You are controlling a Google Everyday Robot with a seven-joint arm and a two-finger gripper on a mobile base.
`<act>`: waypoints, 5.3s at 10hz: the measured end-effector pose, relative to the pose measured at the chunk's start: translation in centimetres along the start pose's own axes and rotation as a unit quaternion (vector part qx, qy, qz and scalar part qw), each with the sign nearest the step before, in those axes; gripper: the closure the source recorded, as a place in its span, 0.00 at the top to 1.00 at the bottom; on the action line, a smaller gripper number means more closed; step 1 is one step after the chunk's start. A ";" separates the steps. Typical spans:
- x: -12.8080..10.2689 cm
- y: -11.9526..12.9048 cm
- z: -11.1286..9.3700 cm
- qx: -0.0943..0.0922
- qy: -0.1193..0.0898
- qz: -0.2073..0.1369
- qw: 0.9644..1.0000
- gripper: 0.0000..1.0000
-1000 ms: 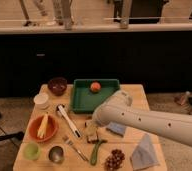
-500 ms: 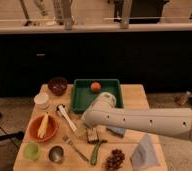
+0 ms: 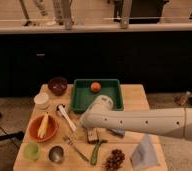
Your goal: Wipe table surface with brush
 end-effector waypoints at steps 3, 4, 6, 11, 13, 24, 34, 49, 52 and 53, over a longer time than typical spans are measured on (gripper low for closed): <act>-0.4 0.7 1.7 -0.012 0.007 -0.007 1.000 0.54; -0.5 0.7 2.1 -0.014 0.008 -0.009 1.000 0.54; -0.6 0.7 3.2 -0.022 0.013 -0.013 1.000 0.54; -0.8 0.2 6.2 -0.041 0.024 -0.016 0.999 0.54; -1.7 0.1 7.2 -0.047 0.028 -0.020 0.998 0.54; -2.8 0.4 10.8 -0.040 0.057 -0.013 0.997 0.29; -1.4 0.4 8.6 -0.018 0.076 -0.027 0.997 0.00; 0.5 0.3 0.0 0.063 0.216 -0.135 0.965 0.00; 2.2 1.5 -1.8 0.062 0.240 -0.147 0.958 0.00; 2.8 1.2 -2.3 0.063 0.248 -0.146 0.956 0.00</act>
